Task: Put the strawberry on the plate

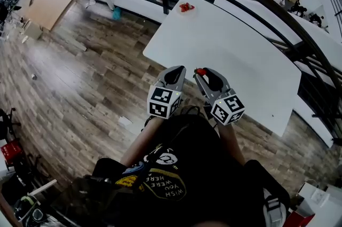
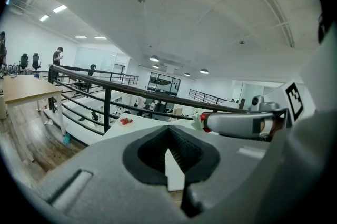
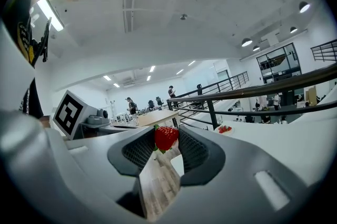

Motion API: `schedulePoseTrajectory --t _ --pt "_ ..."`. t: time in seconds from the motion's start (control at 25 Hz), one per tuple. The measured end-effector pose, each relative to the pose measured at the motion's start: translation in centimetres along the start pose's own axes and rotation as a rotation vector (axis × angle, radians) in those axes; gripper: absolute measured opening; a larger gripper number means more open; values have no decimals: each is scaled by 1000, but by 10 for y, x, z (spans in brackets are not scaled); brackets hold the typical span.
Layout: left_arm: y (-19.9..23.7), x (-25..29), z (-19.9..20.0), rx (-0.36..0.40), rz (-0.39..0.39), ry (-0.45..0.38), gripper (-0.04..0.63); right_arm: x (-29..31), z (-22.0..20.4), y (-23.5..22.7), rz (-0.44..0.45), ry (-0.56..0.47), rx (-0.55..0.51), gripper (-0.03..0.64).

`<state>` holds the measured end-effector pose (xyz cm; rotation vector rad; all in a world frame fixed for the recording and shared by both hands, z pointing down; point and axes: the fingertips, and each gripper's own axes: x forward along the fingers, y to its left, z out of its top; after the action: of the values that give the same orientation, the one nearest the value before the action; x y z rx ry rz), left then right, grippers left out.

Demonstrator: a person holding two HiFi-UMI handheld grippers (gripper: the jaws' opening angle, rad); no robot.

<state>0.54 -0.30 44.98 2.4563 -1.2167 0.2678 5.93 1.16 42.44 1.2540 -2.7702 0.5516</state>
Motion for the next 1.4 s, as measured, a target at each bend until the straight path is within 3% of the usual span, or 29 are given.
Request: schedulePoseTrajectory --t 0.28,0.84,1.2,1.4 --pt "18 10 -2 -15 3 4 5 23 -8 -8 6 25 21 138" --pt "22 77 39 -3 20 -23 5 50 34 -69 50 17 -15 138" --pt "27 104 48 23 56 -9 5 57 38 -95 76 13 5 138" --pt "37 109 36 19 59 42 5 65 26 -110 56 29 44 138"
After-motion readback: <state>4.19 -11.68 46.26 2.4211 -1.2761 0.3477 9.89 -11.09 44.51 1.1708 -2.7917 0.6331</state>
